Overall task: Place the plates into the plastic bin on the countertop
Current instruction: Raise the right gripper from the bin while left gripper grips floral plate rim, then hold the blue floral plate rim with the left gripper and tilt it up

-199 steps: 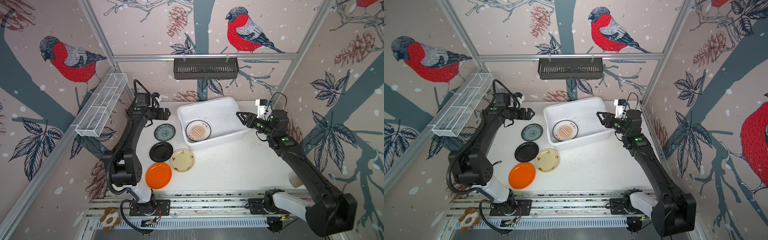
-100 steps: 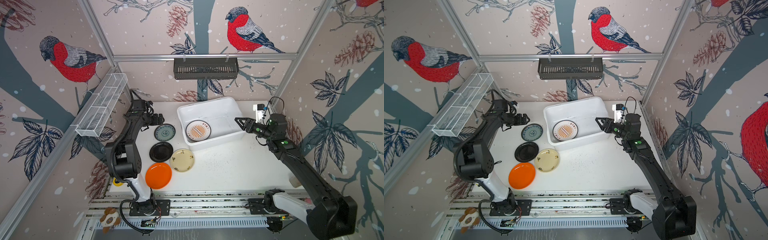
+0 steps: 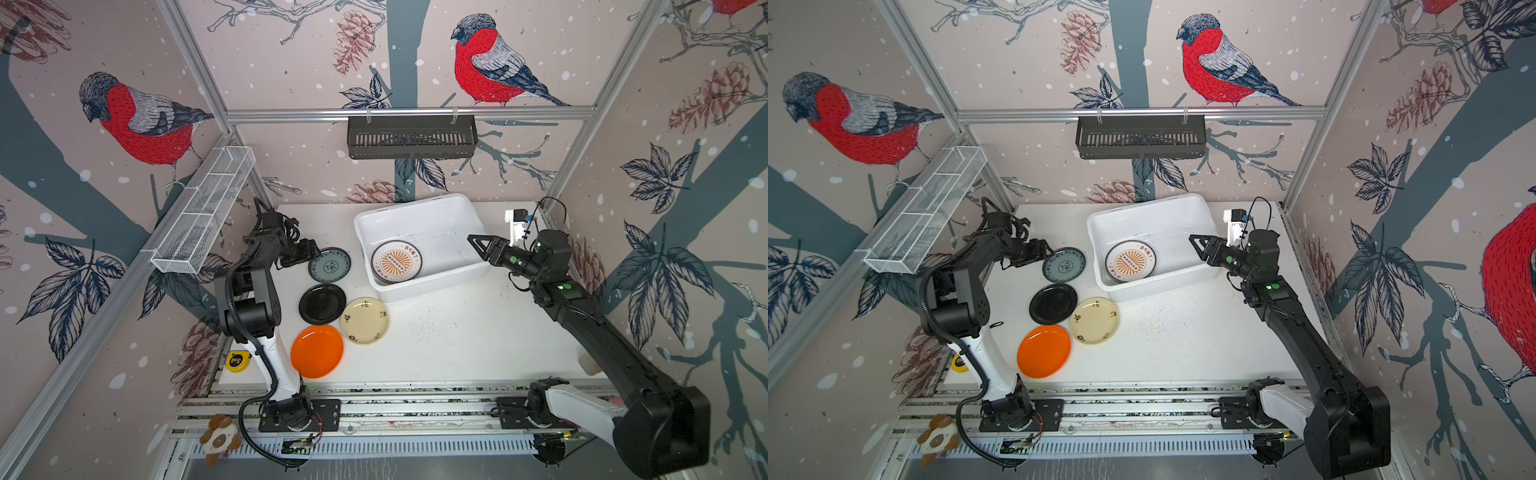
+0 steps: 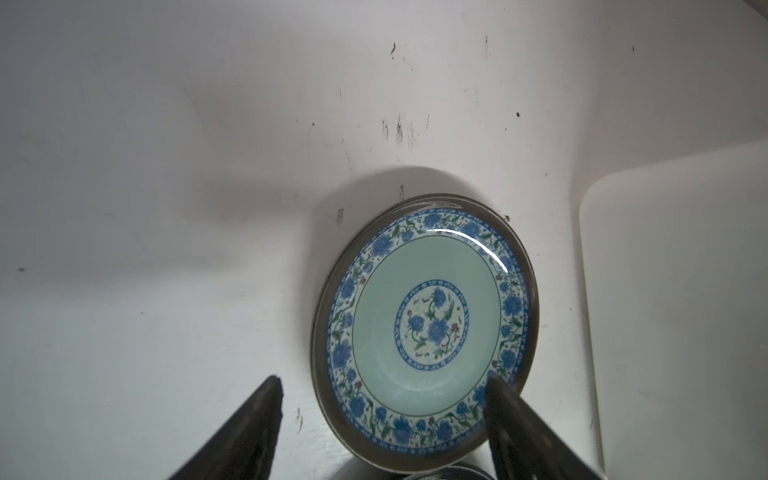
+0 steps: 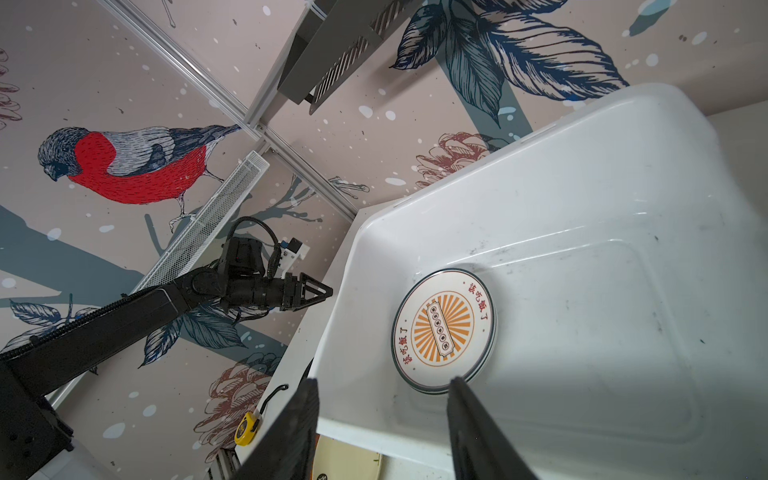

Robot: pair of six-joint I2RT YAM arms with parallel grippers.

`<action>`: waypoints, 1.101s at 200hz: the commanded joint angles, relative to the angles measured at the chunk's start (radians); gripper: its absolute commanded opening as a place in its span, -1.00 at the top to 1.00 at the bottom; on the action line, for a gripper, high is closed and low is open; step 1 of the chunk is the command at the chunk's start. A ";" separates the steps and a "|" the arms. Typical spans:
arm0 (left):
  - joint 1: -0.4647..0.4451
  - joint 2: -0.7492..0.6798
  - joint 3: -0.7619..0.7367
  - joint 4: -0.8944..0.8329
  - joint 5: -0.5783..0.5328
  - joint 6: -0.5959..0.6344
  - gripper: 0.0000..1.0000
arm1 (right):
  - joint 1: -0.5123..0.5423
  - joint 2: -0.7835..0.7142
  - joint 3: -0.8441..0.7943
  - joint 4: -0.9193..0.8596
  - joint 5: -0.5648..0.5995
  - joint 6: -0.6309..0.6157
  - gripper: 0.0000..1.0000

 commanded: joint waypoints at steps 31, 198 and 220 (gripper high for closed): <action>0.019 0.033 -0.004 -0.017 0.023 0.026 -0.33 | 0.009 0.031 0.009 0.054 -0.001 0.011 -0.02; 0.046 0.145 0.012 -0.022 0.109 0.087 0.24 | 0.023 0.073 0.023 0.076 0.010 0.026 0.04; 0.047 0.150 0.012 -0.019 0.113 0.084 0.26 | 0.025 0.076 0.021 0.077 0.013 0.028 0.05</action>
